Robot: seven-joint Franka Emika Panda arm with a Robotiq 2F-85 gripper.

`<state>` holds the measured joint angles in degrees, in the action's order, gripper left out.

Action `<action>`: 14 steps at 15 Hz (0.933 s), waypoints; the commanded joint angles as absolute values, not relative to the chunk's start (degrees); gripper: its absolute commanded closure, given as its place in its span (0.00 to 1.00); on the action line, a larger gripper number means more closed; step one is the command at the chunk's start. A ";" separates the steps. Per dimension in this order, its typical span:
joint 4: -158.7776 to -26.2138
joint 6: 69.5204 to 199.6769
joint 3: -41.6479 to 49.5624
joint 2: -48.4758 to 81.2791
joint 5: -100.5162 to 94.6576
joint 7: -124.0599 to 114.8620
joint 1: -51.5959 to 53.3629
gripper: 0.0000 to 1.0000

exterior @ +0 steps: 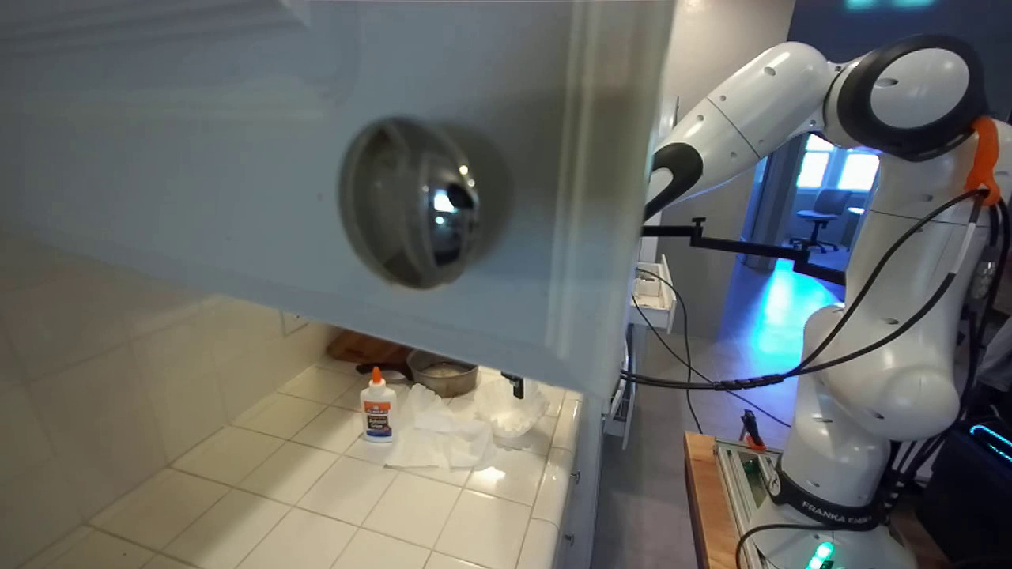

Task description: Unstack the white bowls.

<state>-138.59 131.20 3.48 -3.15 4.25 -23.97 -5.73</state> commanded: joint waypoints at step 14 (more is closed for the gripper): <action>-137.55 131.38 3.23 -2.59 4.17 -26.68 -4.76 1.00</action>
